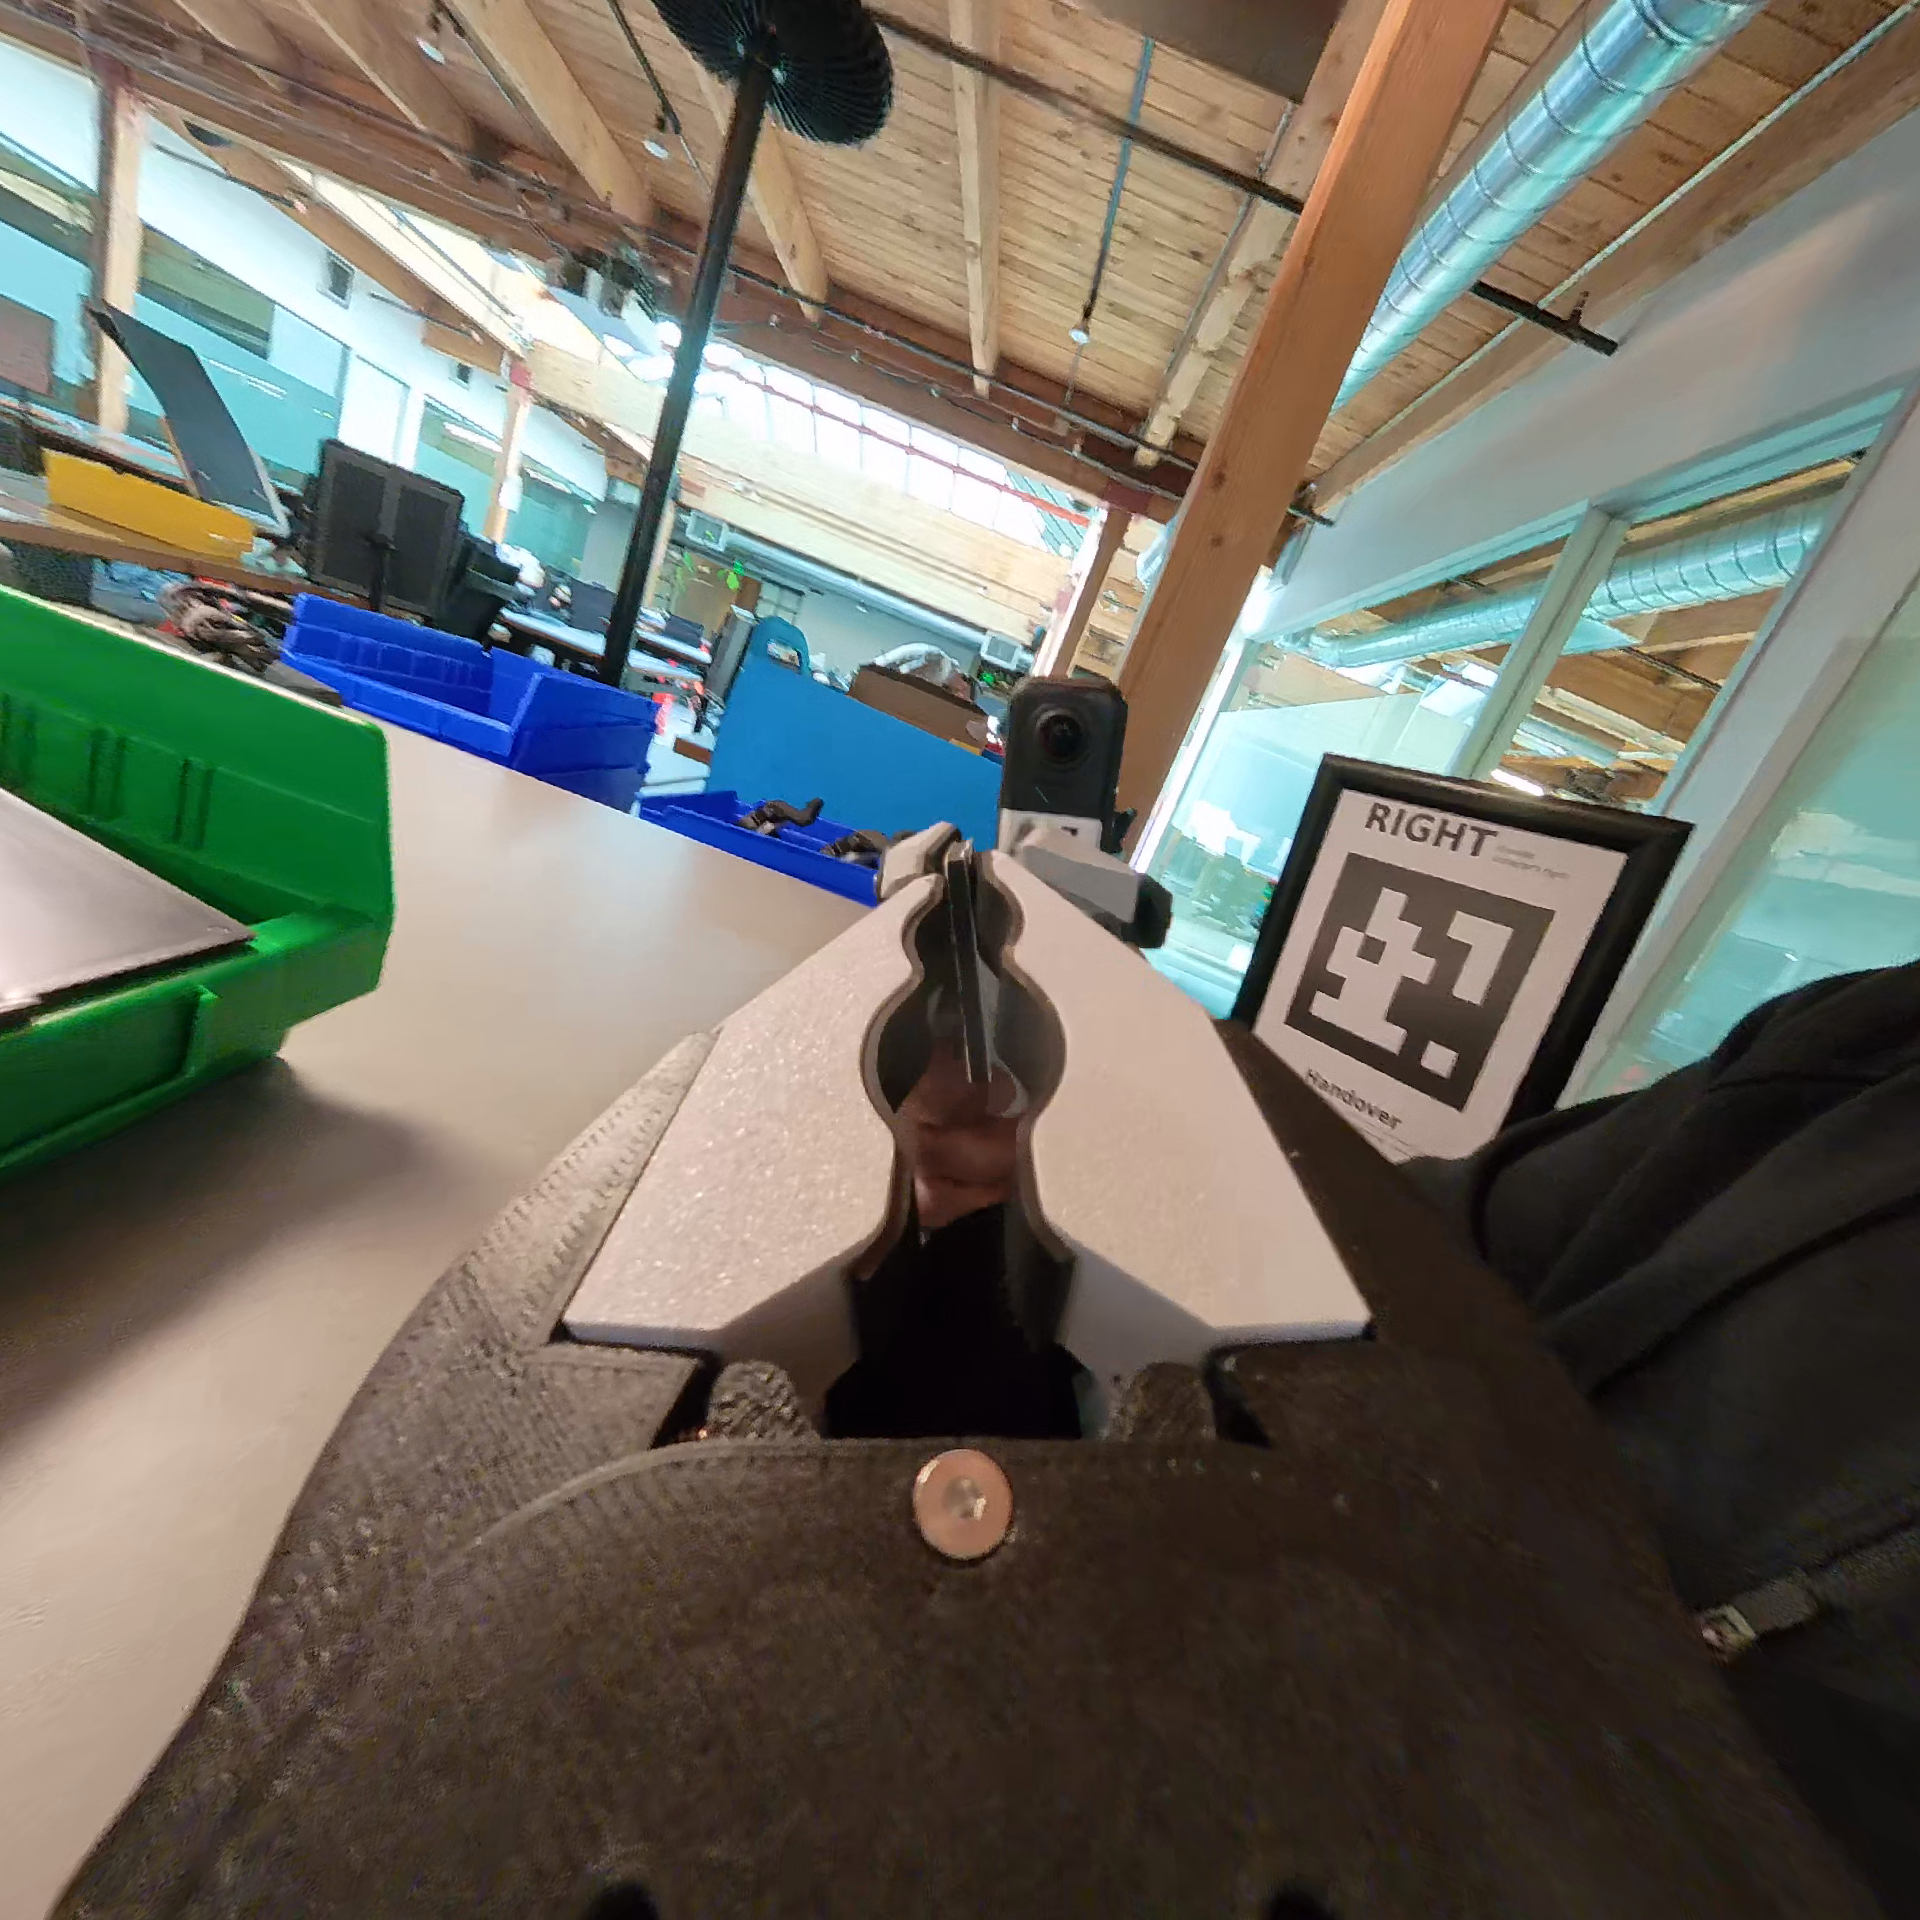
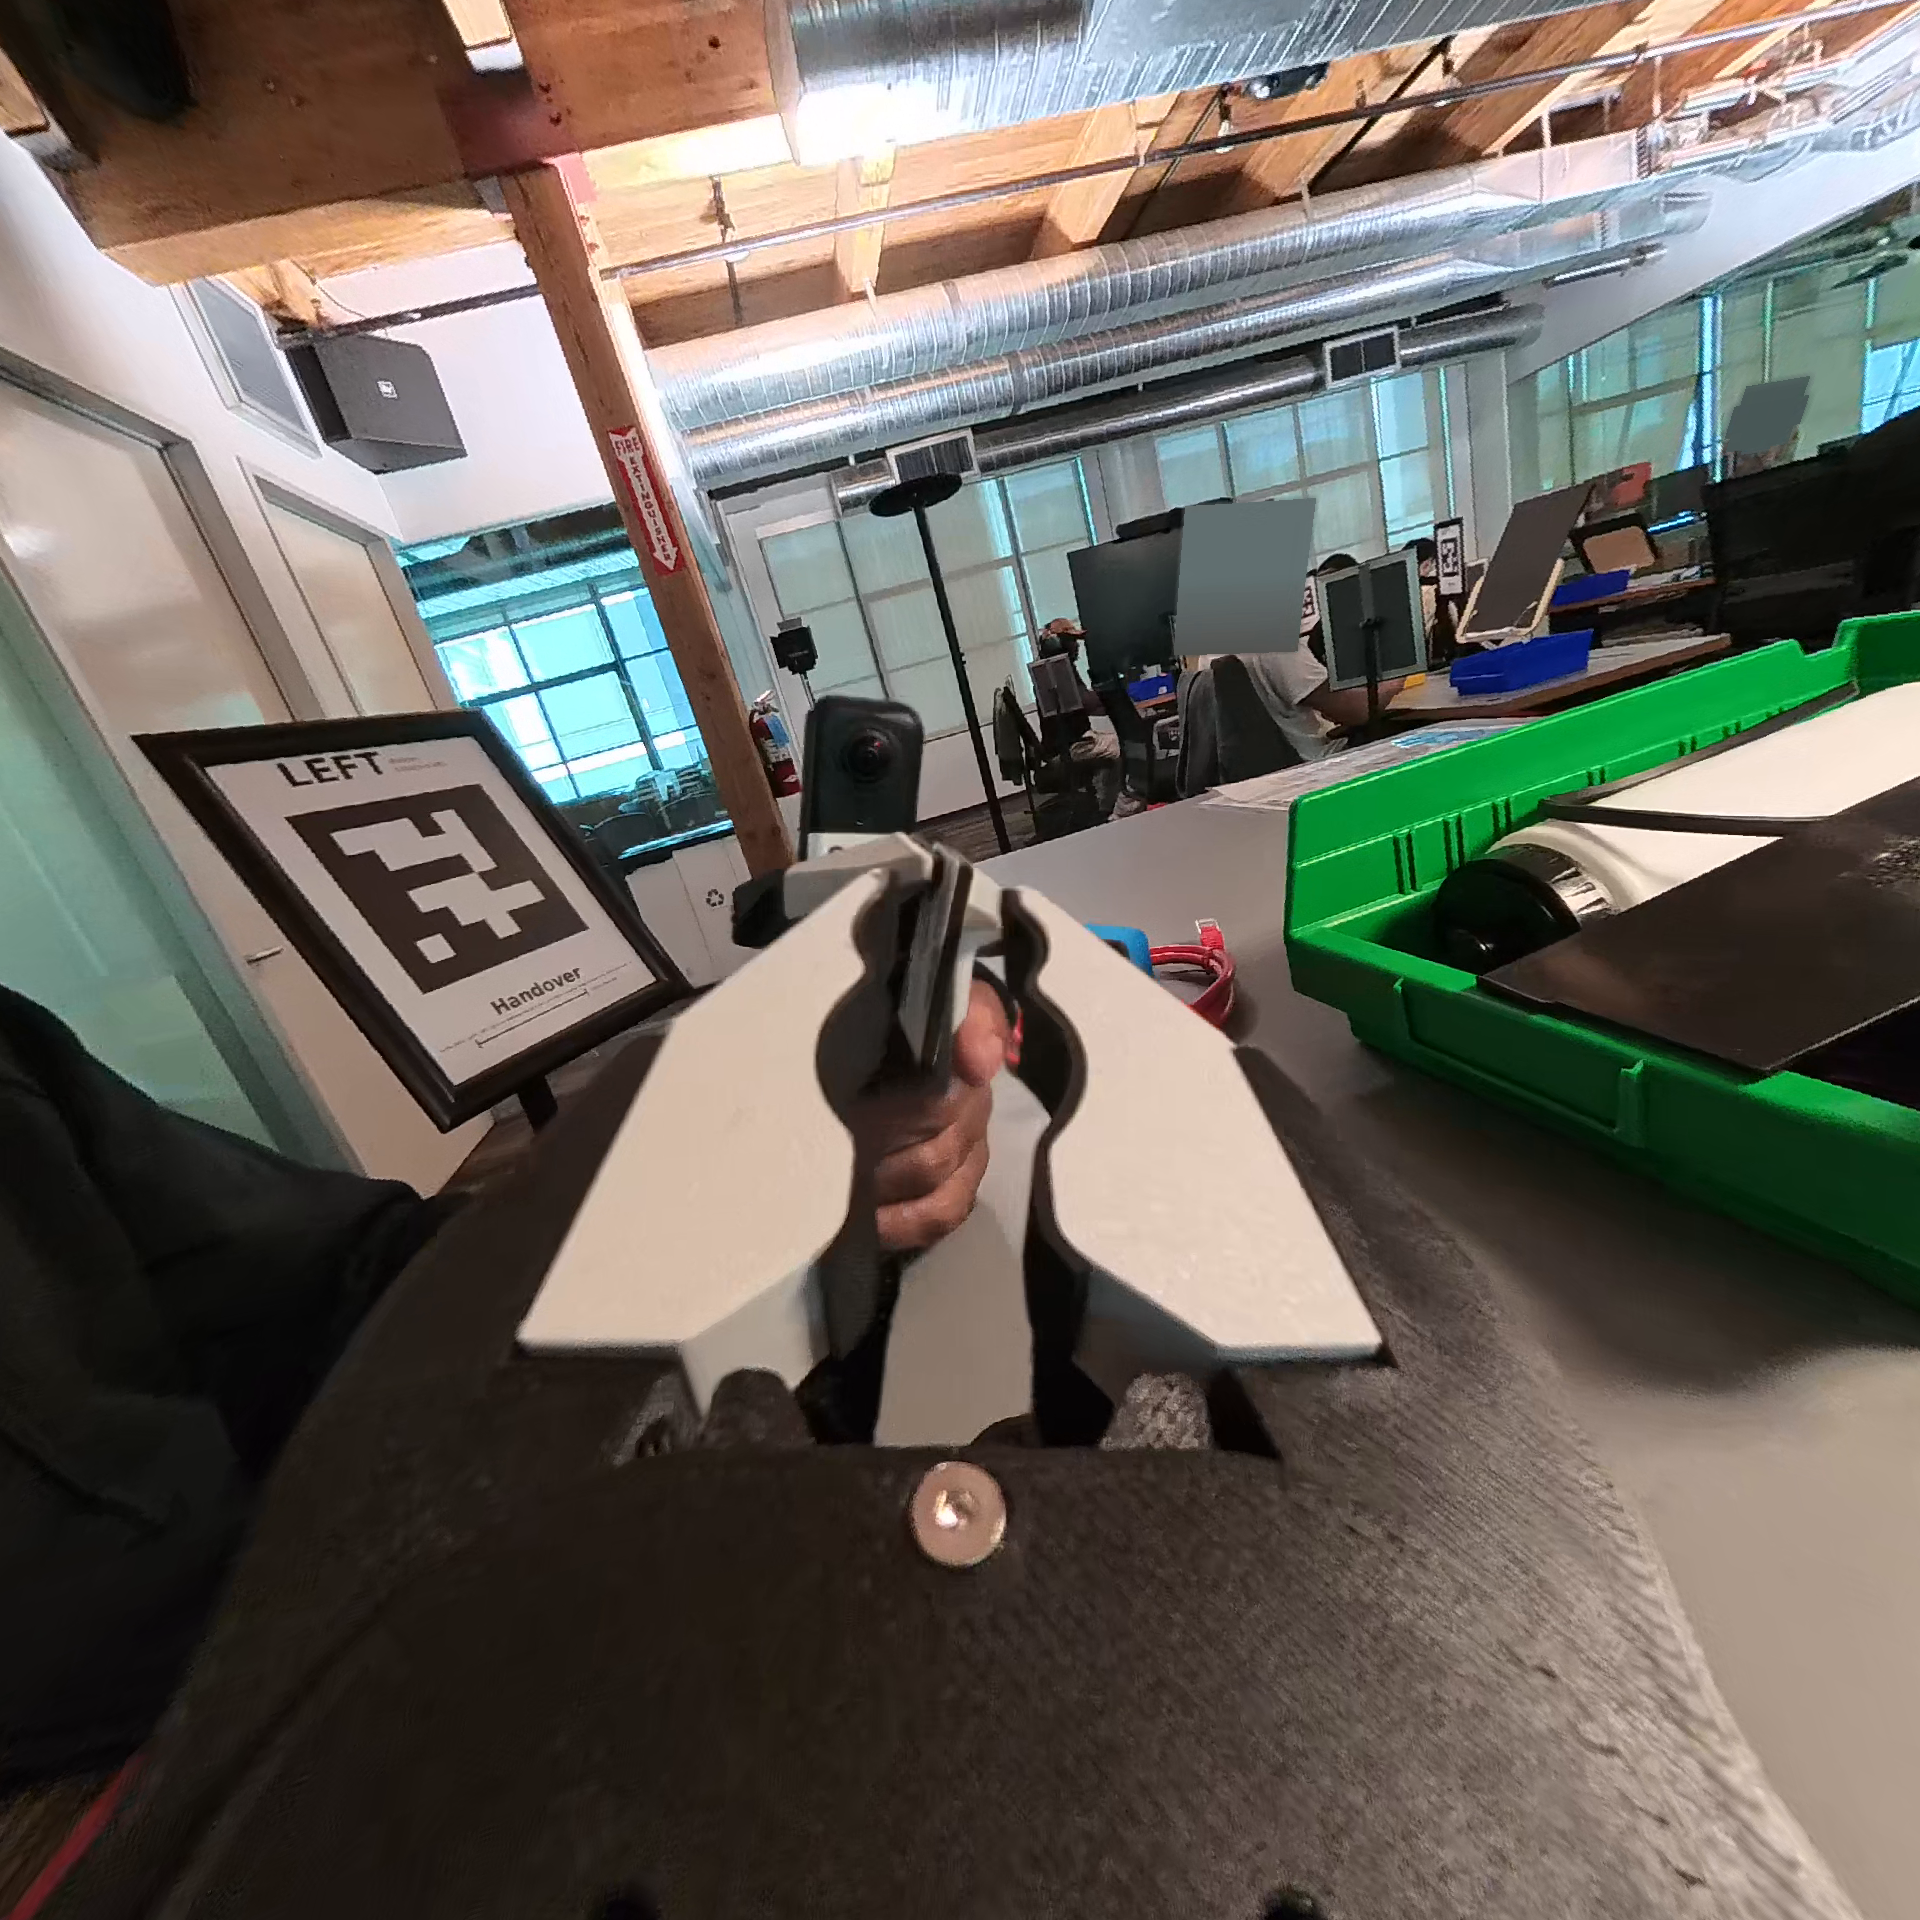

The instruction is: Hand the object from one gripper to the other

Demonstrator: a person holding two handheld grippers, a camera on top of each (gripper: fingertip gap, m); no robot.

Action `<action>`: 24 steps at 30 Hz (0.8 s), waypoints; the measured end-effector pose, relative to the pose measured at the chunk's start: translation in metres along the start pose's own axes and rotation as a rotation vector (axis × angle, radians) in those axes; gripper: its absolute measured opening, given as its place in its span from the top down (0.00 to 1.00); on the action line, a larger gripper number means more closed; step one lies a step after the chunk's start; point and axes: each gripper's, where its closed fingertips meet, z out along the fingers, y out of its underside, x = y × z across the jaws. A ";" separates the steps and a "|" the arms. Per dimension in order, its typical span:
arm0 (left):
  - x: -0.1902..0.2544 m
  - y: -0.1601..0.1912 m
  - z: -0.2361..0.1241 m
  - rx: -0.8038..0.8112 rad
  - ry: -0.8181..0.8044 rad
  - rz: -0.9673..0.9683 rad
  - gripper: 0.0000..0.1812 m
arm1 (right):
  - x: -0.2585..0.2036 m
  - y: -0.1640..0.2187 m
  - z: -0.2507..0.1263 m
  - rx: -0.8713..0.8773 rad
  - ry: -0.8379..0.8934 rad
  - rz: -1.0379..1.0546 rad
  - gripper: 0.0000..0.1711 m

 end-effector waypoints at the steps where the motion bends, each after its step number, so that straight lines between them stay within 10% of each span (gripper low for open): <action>1: -0.002 -0.004 -0.002 0.028 -0.011 0.005 0.97 | 0.000 0.000 0.000 0.001 -0.005 0.007 0.85; 19: 0.000 -0.015 -0.008 0.127 -0.022 0.039 0.83 | -0.011 0.010 0.007 -0.062 0.025 -0.130 0.98; 24: -0.003 -0.016 -0.009 0.132 -0.032 0.021 0.78 | 0.005 0.002 -0.001 -0.040 0.209 -0.443 0.97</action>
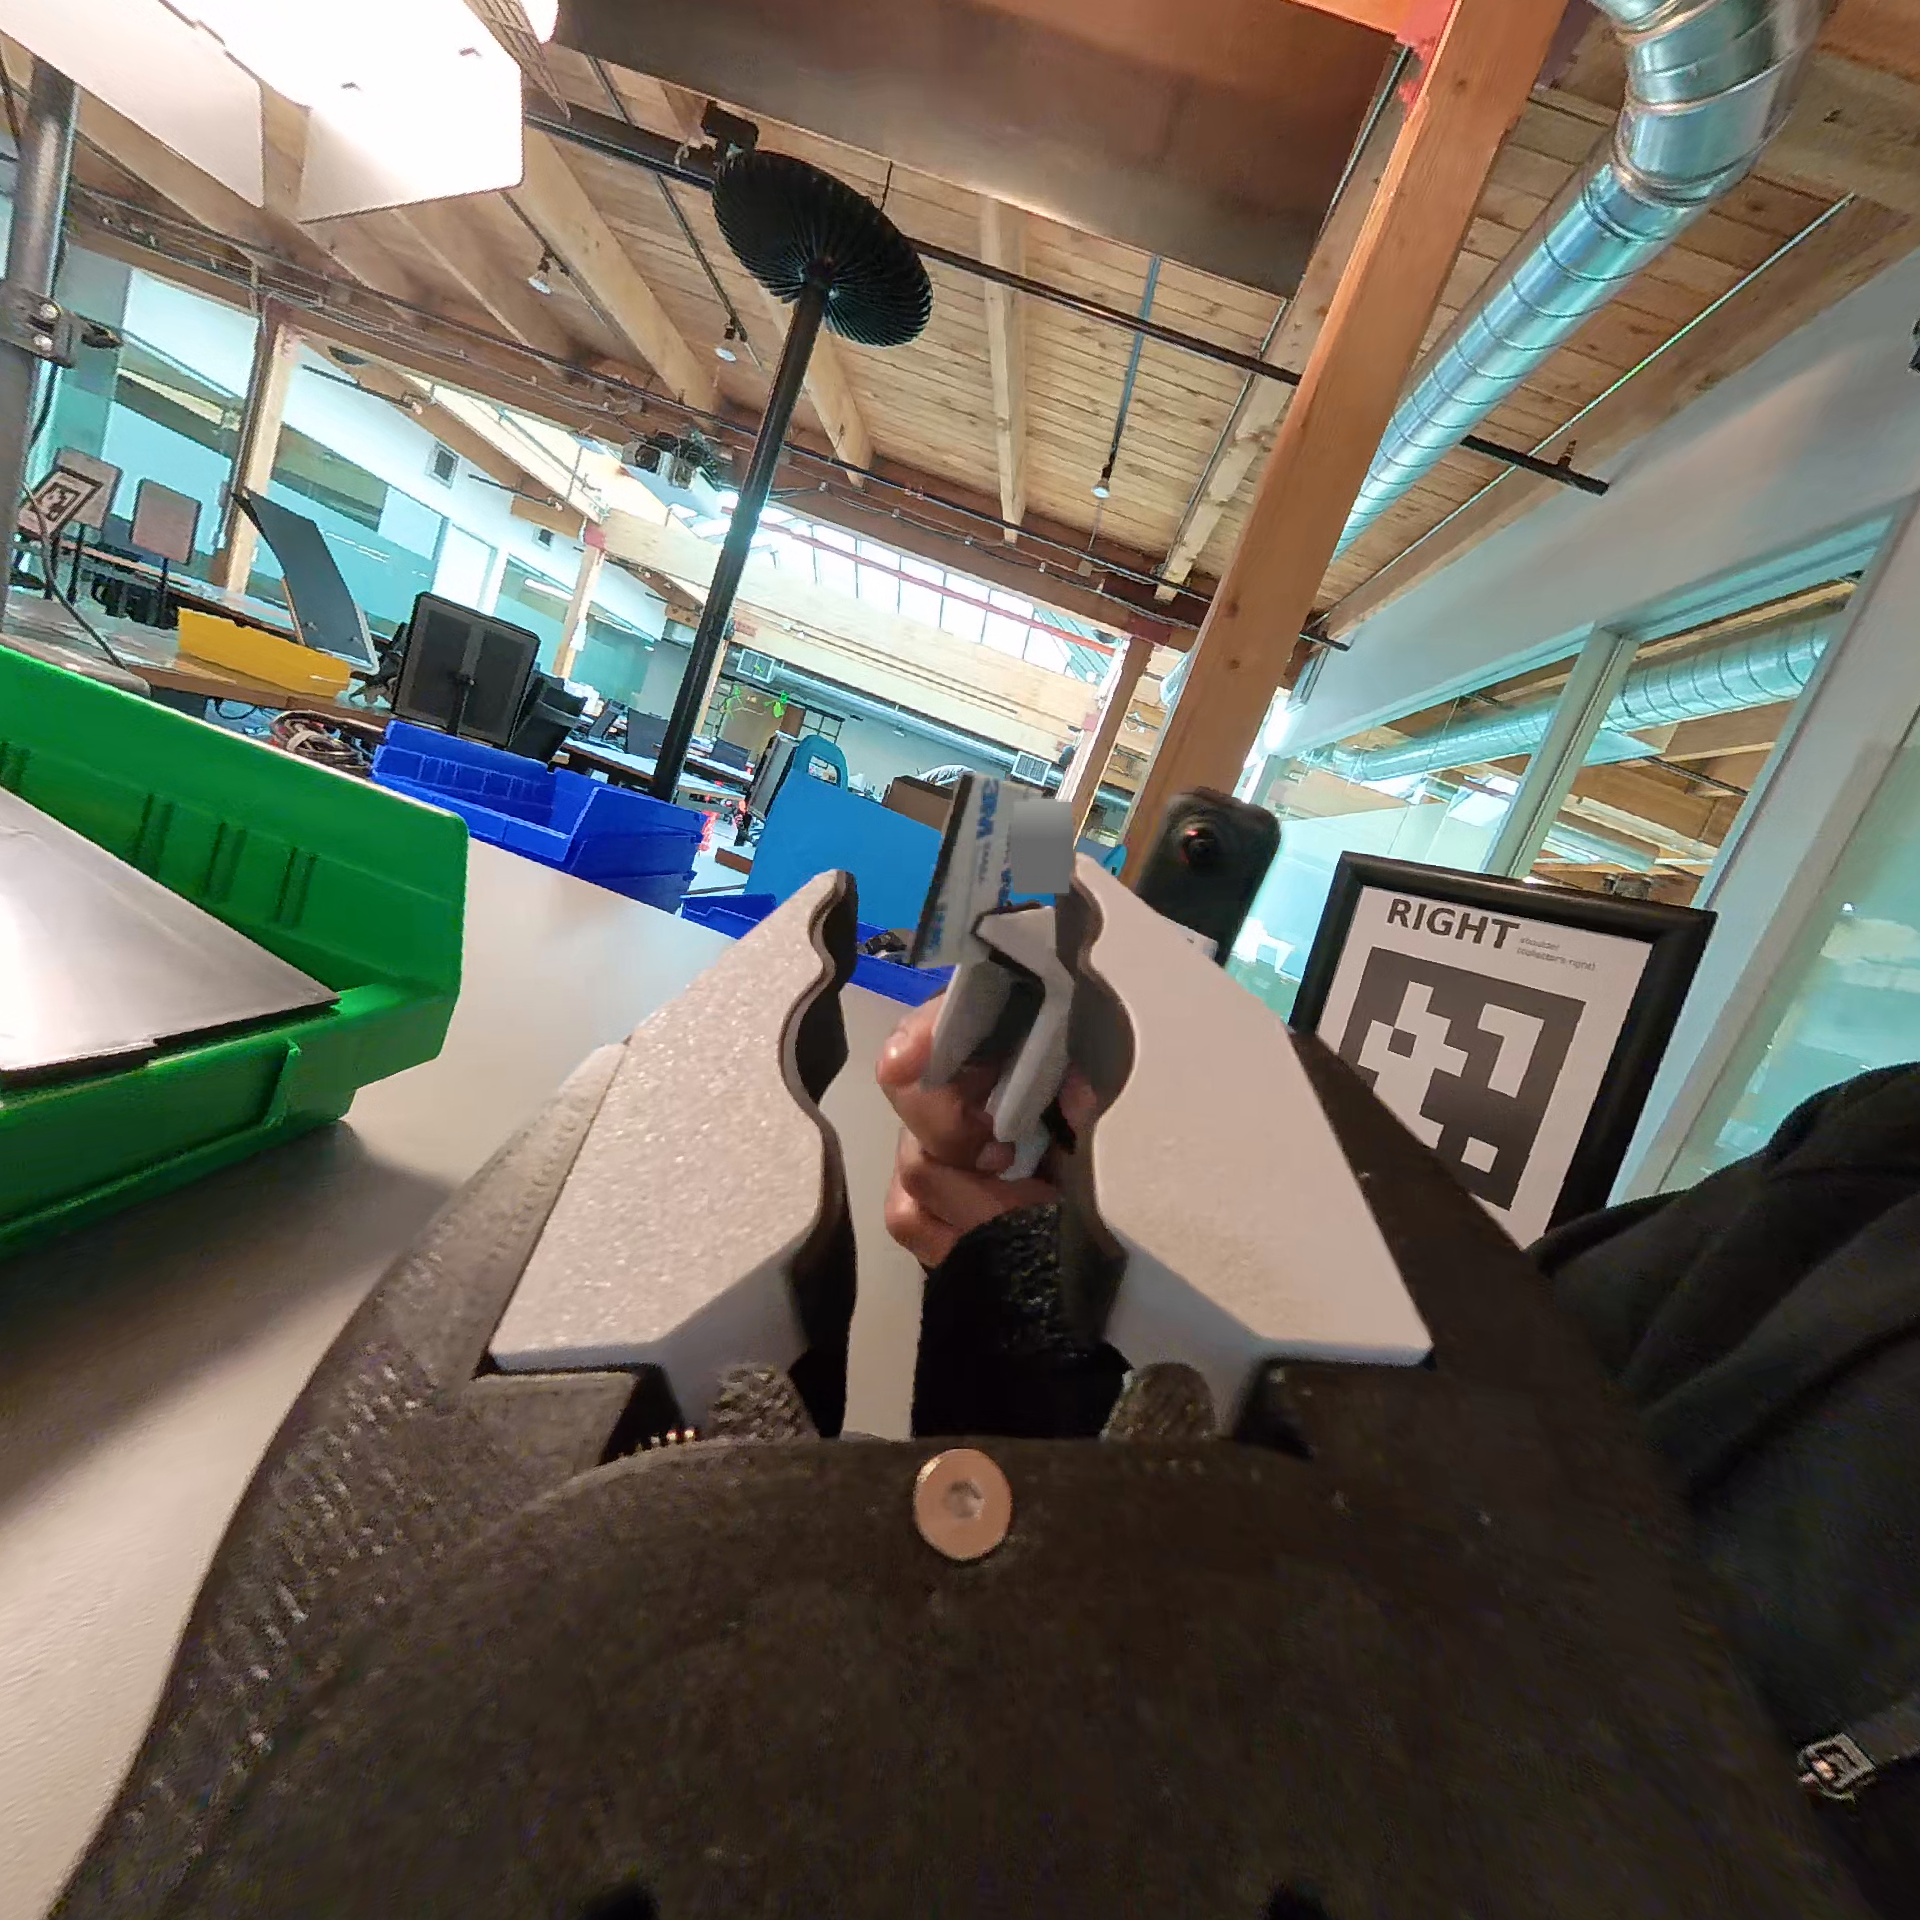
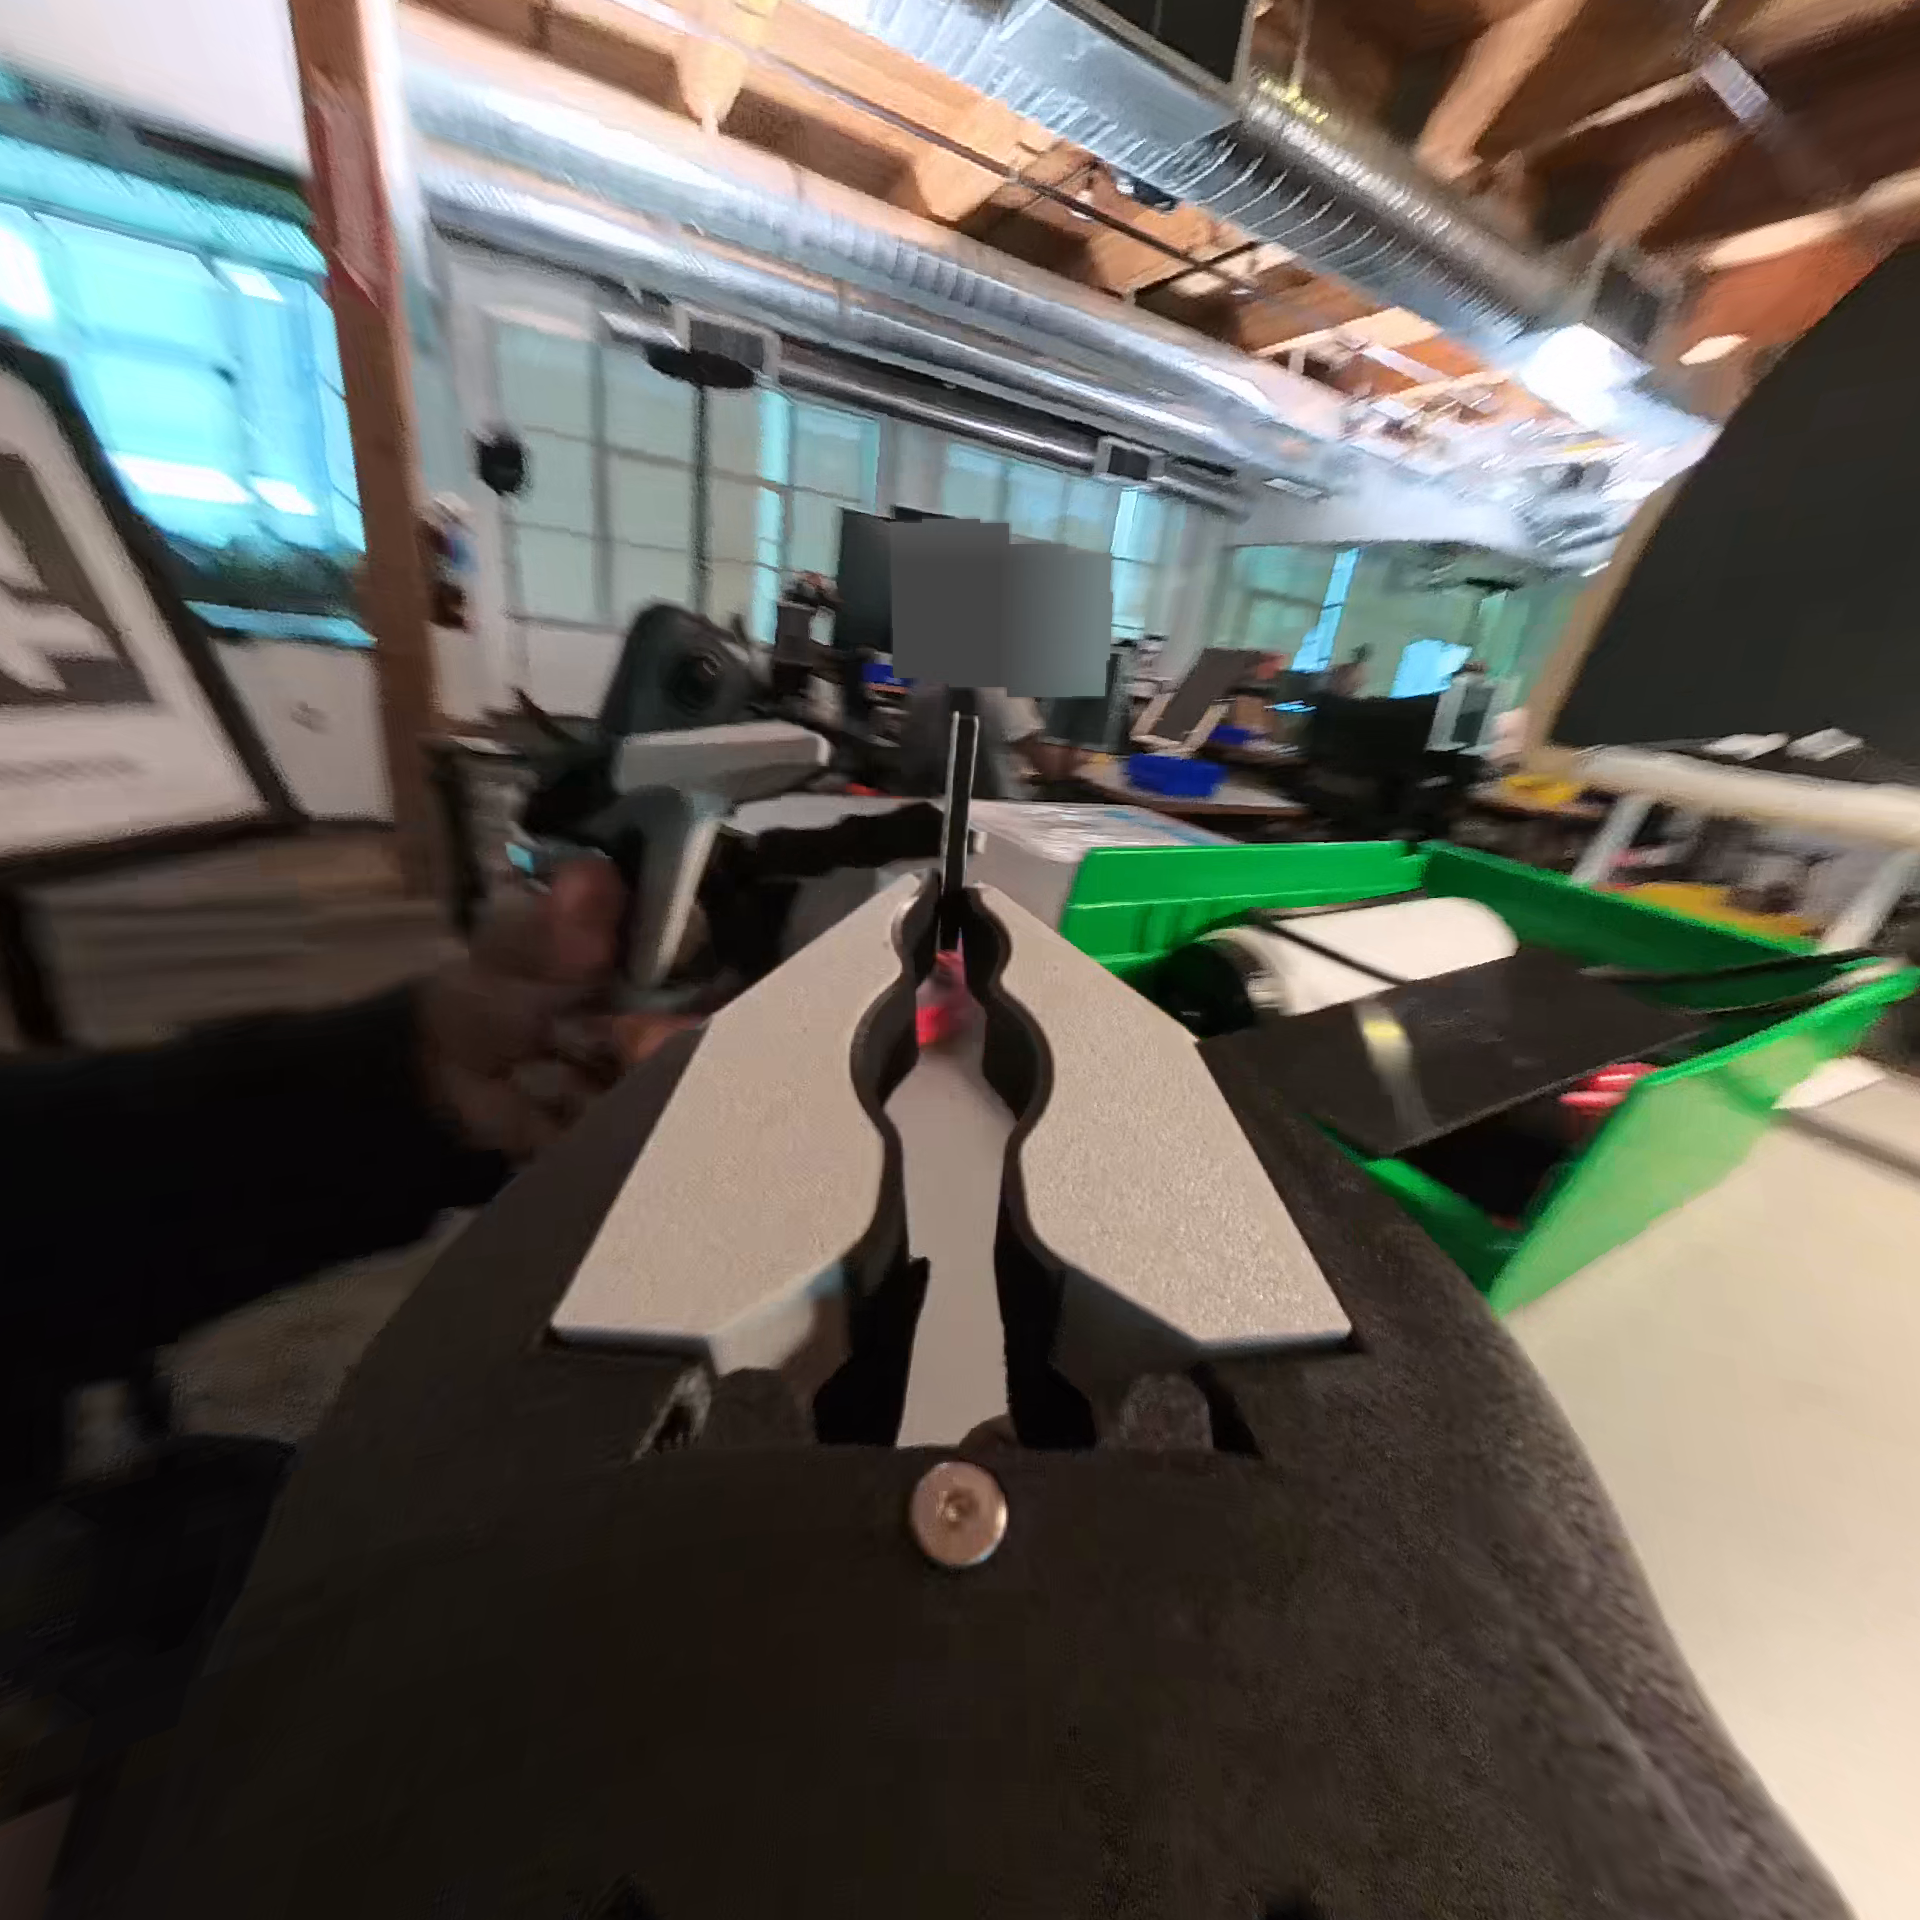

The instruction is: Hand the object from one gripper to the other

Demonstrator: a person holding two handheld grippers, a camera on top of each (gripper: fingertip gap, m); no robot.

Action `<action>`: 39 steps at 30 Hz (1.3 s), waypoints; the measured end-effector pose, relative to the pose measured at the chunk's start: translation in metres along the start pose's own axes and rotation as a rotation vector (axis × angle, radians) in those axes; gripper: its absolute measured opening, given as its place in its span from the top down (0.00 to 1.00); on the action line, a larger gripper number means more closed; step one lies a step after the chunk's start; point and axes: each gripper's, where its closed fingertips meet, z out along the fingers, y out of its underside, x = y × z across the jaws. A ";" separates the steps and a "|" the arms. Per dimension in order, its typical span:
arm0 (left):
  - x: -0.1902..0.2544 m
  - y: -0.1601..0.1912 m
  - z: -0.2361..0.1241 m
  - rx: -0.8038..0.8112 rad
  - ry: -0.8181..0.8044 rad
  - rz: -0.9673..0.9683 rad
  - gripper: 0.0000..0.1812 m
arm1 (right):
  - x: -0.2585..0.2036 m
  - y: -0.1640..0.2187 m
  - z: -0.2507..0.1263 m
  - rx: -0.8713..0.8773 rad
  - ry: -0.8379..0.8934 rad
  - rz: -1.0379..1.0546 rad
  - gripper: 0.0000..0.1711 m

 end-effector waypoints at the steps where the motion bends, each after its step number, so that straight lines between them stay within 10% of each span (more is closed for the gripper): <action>1: -0.001 0.001 0.001 -0.010 -0.001 -0.006 0.78 | 0.004 0.003 -0.001 -0.022 0.050 -0.096 0.97; 15: -0.026 0.033 0.011 -0.211 -0.134 -0.198 0.74 | 0.016 0.037 0.001 -0.241 0.306 -1.016 0.97; 26: -0.036 0.045 0.009 -0.254 -0.193 -0.357 0.93 | 0.012 0.043 0.004 -0.272 0.383 -1.366 0.96; 32: -0.035 0.036 0.007 -0.196 -0.194 -0.313 0.98 | 0.010 0.036 0.002 -0.223 0.318 -1.121 0.86; 39: -0.018 0.003 0.007 0.021 -0.100 -0.091 0.98 | 0.003 0.018 0.002 -0.100 0.084 -0.320 0.82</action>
